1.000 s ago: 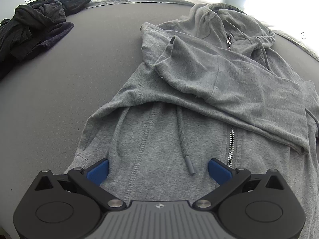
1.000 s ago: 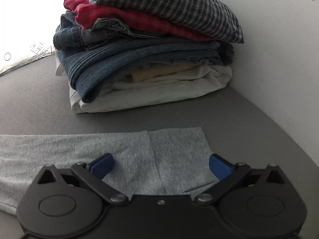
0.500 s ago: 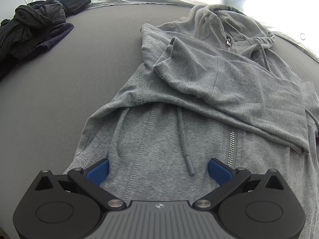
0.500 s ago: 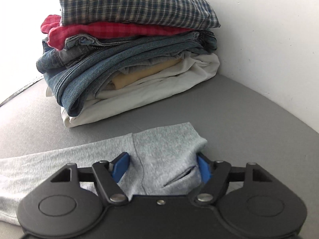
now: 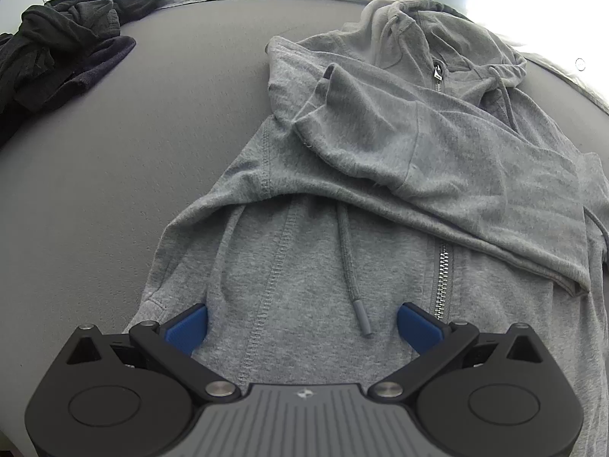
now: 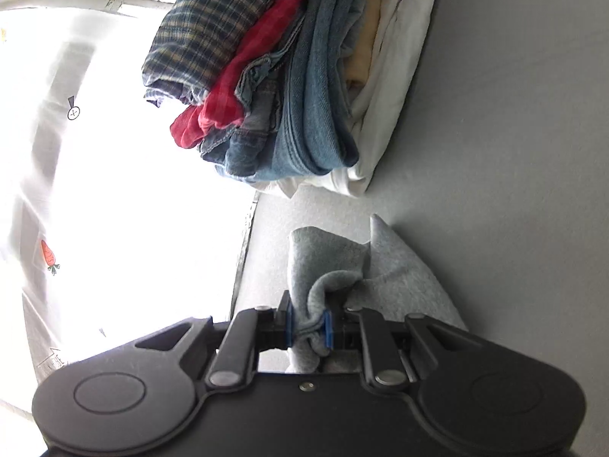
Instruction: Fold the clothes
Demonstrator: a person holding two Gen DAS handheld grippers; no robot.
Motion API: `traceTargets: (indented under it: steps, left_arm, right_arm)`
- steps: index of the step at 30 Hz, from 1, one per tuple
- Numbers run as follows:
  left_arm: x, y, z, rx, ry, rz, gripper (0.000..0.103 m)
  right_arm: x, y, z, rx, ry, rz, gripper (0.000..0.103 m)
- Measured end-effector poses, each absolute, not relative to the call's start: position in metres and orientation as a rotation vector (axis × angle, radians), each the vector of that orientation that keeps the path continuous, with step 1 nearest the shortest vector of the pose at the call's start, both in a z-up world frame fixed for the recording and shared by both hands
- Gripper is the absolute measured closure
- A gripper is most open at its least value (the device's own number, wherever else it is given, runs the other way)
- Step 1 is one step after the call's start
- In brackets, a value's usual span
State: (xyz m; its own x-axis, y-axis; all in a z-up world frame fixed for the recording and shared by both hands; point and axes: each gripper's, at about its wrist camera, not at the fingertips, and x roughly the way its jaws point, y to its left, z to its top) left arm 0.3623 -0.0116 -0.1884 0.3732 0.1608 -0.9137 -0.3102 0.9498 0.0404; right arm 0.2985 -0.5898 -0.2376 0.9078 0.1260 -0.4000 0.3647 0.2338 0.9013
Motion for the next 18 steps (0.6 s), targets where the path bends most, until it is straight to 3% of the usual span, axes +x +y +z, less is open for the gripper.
traceTargets:
  steps: [8, 12, 15, 16, 18]
  left_arm:
    - [0.361, -0.011, -0.188, -0.139, 1.144, 0.287, 0.000]
    - [0.360, -0.011, -0.189, -0.134, 1.141, 0.278, 0.000]
    - [0.361, -0.011, -0.189, -0.133, 1.141, 0.277, 0.000]
    - [0.361, -0.011, -0.189, -0.133, 1.140, 0.277, 0.000]
    - [0.361, -0.012, -0.189, -0.133, 1.139, 0.278, 0.000]
  right_arm:
    - [0.381, -0.441, -0.231, 1.474, 0.700, 0.324, 0.088]
    - [0.407, -0.379, -0.217, 1.370, 0.806, 0.482, 0.083]
    - [0.419, -0.361, -0.233, 1.361, 0.919, 0.444, 0.064]
    - [0.421, -0.358, -0.242, 1.377, 0.957, 0.415, 0.052]
    - [0.421, -0.362, -0.248, 1.391, 0.974, 0.385, 0.048]
